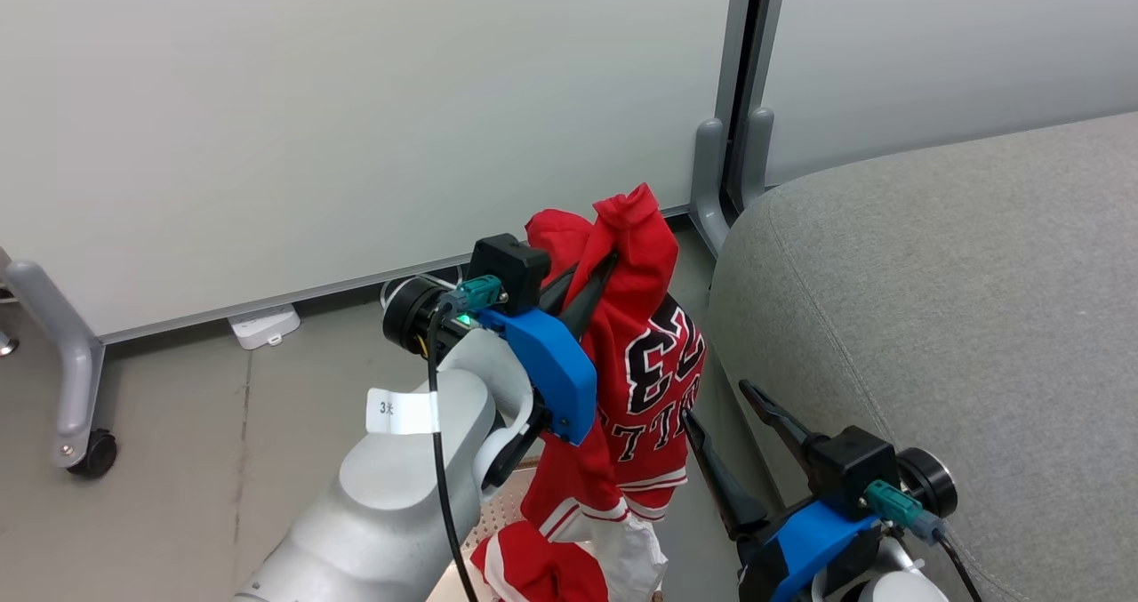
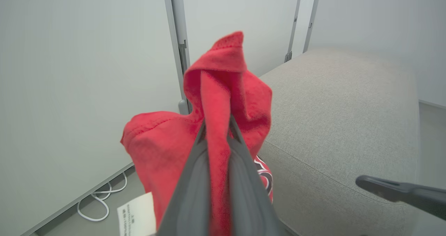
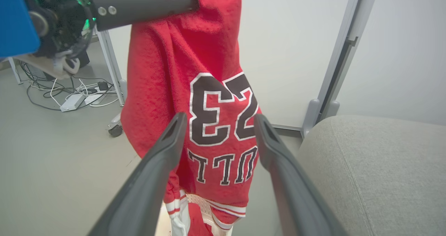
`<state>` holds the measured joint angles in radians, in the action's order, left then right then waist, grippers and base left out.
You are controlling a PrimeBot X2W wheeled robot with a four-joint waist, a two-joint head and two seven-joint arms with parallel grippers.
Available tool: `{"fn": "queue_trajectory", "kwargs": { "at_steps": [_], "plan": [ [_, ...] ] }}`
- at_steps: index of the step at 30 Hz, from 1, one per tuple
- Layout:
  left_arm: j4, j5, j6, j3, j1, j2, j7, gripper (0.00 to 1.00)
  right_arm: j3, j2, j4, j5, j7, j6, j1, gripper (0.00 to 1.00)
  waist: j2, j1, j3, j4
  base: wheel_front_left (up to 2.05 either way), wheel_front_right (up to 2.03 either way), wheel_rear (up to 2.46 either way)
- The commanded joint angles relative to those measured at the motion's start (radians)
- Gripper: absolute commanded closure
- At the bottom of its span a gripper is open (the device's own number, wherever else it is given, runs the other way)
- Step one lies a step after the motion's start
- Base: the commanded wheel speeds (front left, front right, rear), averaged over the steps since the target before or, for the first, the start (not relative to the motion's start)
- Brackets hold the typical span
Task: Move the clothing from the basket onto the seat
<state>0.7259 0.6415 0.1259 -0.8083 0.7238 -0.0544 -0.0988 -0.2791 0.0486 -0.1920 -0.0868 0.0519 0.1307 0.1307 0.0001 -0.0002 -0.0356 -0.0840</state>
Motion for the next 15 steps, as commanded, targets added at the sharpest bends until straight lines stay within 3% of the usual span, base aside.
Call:
{"fn": "queue_trajectory", "kwargs": {
  "at_steps": [1,15],
  "plan": [
    [0.004,0.004,0.006,-0.005,0.019,0.002,-0.003,1.0,-0.002,0.003,0.004,0.009,-0.004,0.0,-0.019,0.0,-0.0001,0.0002,-0.005,-0.004,0.0,0.0,0.0],
    [0.021,0.055,-0.012,-0.064,0.026,0.004,-0.024,1.0,-0.022,0.003,0.012,0.026,-0.02,0.0,0.015,0.0,-0.0001,0.0002,0.005,-0.017,0.0,0.0,0.0]
  ]
}}
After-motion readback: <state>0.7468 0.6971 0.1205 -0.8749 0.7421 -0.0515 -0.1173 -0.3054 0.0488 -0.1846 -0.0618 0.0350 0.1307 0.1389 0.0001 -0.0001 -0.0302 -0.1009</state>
